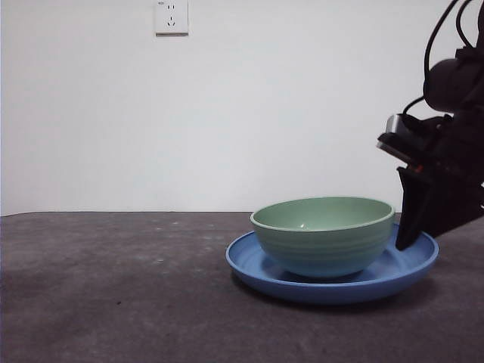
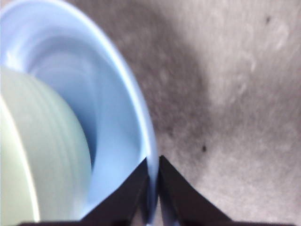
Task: Place the green bowl on the blue plate
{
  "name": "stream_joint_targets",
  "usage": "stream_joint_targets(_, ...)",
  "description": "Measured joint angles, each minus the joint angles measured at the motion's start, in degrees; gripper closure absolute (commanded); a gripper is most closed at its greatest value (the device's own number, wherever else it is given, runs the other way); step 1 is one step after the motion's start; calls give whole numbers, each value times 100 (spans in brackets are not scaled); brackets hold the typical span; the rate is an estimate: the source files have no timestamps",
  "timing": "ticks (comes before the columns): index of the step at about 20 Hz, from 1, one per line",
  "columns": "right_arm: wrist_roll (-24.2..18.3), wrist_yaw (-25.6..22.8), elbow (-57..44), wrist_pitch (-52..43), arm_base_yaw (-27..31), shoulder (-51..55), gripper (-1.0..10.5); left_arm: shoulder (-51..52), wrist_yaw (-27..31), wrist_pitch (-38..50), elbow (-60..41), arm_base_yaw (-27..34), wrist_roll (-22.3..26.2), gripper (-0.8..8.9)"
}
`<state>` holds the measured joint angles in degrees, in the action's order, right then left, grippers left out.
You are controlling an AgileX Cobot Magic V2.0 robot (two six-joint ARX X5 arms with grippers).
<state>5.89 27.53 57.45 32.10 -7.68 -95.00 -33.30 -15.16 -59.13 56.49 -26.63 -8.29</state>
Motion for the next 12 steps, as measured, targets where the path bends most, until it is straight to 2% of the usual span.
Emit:
stream_joint_targets(4, 238, 186, 105, 107, -210, 0, 934, 0, 0, 2, 0, 0, 0, 188)
stream_joint_targets(12, 979, 234, 107, -317, -1141, 0, 934, 0, 0, 2, 0, 0, 2, 188)
